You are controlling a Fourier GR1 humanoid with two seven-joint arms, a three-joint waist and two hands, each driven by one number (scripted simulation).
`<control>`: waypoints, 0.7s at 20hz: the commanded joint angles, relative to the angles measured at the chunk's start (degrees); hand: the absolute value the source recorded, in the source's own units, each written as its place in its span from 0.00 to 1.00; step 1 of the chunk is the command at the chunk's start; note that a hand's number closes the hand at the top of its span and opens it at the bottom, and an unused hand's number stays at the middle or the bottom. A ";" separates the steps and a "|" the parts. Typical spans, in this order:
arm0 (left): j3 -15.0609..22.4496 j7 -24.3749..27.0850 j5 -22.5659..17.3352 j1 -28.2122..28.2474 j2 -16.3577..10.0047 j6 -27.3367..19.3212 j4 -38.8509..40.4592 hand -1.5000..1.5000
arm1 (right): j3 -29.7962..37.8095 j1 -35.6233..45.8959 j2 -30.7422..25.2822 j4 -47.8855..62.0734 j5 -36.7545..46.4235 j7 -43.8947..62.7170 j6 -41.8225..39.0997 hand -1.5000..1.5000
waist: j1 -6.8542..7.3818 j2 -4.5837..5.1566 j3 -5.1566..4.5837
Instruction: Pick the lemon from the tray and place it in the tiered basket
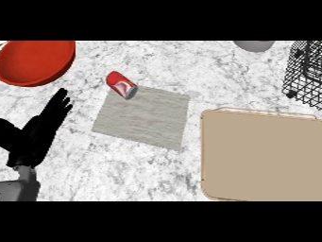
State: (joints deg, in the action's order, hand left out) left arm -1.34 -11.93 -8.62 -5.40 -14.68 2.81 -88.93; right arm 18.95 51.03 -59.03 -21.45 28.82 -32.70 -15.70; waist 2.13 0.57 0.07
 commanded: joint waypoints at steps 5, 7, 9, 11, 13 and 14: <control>1.24 1.63 2.11 0.62 2.18 -0.77 0.80 0.50 | -2.26 4.58 2.84 4.91 3.84 1.91 2.38 1.00 | 0.07 0.22 0.03; -0.62 -1.23 0.53 -0.66 0.59 -0.15 -0.38 0.50 | -1.99 3.21 4.97 5.40 4.07 0.76 6.22 1.00 | 0.00 0.18 0.05; -0.09 0.18 0.78 -0.41 1.40 0.35 0.52 0.50 | -2.28 3.06 5.49 4.73 4.60 -0.29 7.67 1.00 | -0.33 0.09 0.03; 0.21 2.37 2.42 0.08 1.78 -0.39 1.98 0.50 | -2.15 2.73 6.75 6.11 5.07 -0.26 10.29 1.00 | 0.03 0.36 0.06; -0.61 1.95 1.58 -0.68 1.69 -0.15 2.27 0.50 | -1.10 4.49 5.92 6.68 4.81 1.47 11.95 1.00 | 0.21 0.38 0.06; 0.14 3.95 1.48 0.20 1.95 1.21 2.56 0.50 | -1.94 3.05 7.57 6.60 5.73 0.36 13.98 1.00 | 0.23 0.39 0.06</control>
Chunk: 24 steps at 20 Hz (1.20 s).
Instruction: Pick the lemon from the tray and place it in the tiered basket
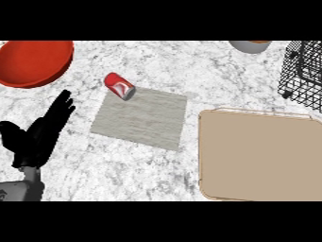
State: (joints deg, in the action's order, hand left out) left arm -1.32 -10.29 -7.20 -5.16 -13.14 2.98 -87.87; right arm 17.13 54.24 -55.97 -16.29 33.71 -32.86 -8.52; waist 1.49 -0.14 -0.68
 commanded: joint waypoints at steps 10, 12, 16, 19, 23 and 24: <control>0.14 -2.25 -0.50 0.21 0.01 0.85 -1.66 0.50 | 5.38 1.73 8.32 3.33 -3.10 0.70 11.95 0.00 | 1.85 1.24 0.87; 0.35 -2.04 -0.22 0.33 0.00 0.89 -2.77 0.50 | 4.90 1.85 8.49 3.45 -2.11 -0.12 13.85 0.00 | 2.20 1.33 0.90; 0.02 0.33 0.24 0.69 -0.10 1.59 -0.48 0.50 | 5.66 3.72 7.66 4.35 -2.37 0.01 11.55 0.00 | 2.14 1.41 0.87; 0.48 -1.35 1.04 -1.79 1.41 -0.49 0.25 0.50 | 7.84 6.14 7.91 5.00 -4.50 2.43 9.06 0.00 | 1.44 1.17 0.83; 0.48 -2.34 1.05 -1.40 1.43 -0.96 -1.90 0.50 | 12.96 6.55 6.13 7.37 -9.31 3.70 4.75 0.00 | 1.36 1.04 0.88; -0.44 -0.07 0.53 -1.85 0.24 0.94 0.95 0.50 | 13.79 8.12 5.63 7.89 -9.89 5.44 4.49 0.00 | 2.09 1.62 0.88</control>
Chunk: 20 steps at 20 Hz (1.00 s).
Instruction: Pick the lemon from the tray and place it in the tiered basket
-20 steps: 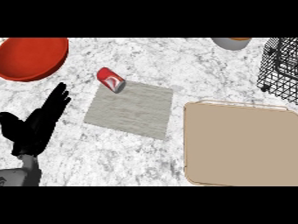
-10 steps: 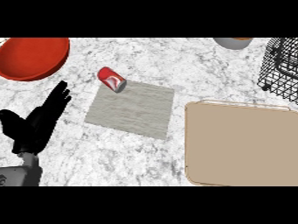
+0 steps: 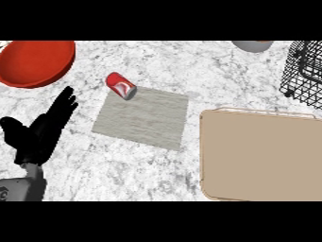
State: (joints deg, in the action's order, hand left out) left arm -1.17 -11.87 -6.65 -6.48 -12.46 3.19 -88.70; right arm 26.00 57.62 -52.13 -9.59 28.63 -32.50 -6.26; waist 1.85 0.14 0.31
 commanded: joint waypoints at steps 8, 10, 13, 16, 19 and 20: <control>-1.00 -0.40 -0.66 -0.32 -1.32 1.37 -0.09 0.50 | 16.00 4.30 -4.04 4.92 -15.19 7.94 -3.81 0.00 | 1.41 1.23 0.02; -0.45 -0.53 -0.38 -0.67 -0.13 0.45 -0.44 0.50 | 18.10 4.52 -6.60 4.49 -17.28 9.79 -3.16 0.00 | 0.95 1.08 -0.01; 0.02 -0.34 -0.39 2.31 -0.36 1.25 -1.82 0.50 | 19.52 2.20 -10.47 3.60 -18.50 10.64 -1.27 0.00 | 1.57 1.29 0.06; -0.07 -1.83 0.51 -0.59 0.94 -1.34 -1.12 0.50 | 21.53 -1.73 -12.29 3.71 -20.36 8.85 -2.07 0.00 | 0.65 1.59 0.21; -0.38 -1.40 0.05 1.13 0.73 -0.87 -2.02 0.50 | 22.72 -3.04 -17.36 3.66 -21.47 12.05 -4.61 0.00 | 0.57 1.35 0.21; -1.54 0.51 -0.67 0.66 -0.38 0.73 0.25 0.50 | 23.38 -5.26 -16.68 4.19 -21.99 10.46 -4.07 0.00 | 0.24 1.75 0.27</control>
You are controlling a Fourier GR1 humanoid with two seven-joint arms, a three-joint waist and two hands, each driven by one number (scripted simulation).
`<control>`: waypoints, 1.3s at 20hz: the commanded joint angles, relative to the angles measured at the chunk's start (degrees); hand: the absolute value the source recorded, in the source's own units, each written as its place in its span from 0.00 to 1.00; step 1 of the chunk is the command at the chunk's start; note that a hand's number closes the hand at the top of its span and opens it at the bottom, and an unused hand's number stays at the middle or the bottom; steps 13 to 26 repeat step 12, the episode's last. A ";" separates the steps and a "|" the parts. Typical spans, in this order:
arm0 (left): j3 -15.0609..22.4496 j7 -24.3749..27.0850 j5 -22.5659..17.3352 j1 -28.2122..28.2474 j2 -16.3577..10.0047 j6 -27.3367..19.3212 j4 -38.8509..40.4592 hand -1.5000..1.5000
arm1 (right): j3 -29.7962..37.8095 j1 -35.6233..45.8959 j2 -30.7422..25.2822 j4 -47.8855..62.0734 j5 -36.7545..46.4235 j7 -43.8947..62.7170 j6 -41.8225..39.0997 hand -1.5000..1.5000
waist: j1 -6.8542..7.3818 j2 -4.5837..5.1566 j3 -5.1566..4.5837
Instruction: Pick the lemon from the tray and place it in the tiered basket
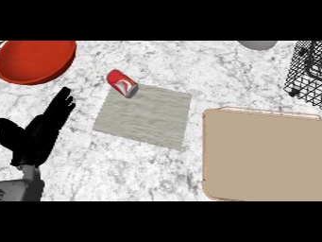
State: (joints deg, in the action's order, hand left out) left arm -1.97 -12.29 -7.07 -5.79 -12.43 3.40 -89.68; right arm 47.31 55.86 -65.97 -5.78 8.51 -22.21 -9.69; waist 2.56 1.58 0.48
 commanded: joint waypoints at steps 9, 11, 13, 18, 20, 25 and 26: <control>-1.06 1.80 0.28 1.54 -0.88 0.46 -0.03 0.50 | 5.04 -9.59 -8.94 0.05 -4.58 0.27 -6.50 0.00 | -0.62 0.10 0.32; -0.91 0.19 -0.46 1.23 -0.26 0.01 -1.58 0.50 | 4.94 -11.01 -10.99 0.04 -4.49 1.09 -9.55 0.00 | -1.05 -0.22 0.39; -1.43 1.60 -0.63 1.57 -0.49 0.66 0.39 0.50 | 5.22 -11.87 -9.81 -0.36 -4.68 -1.04 -8.26 0.00 | -0.96 0.18 0.38; -1.43 1.60 -0.63 1.57 -0.49 0.66 0.39 0.50 | 5.22 -11.87 -9.81 -0.36 -4.68 -1.04 -8.26 0.00 | -0.96 0.18 0.38; -1.43 1.60 -0.63 1.57 -0.49 0.66 0.39 0.50 | 5.22 -11.87 -9.81 -0.36 -4.68 -1.04 -8.26 0.00 | -0.96 0.18 0.38; -1.43 1.60 -0.63 1.57 -0.49 0.66 0.39 0.50 | 5.22 -11.87 -9.81 -0.36 -4.68 -1.04 -8.26 0.00 | -0.96 0.18 0.38; -1.43 1.60 -0.63 1.57 -0.49 0.66 0.39 0.50 | 5.22 -11.87 -9.81 -0.36 -4.68 -1.04 -8.26 0.00 | -0.96 0.18 0.38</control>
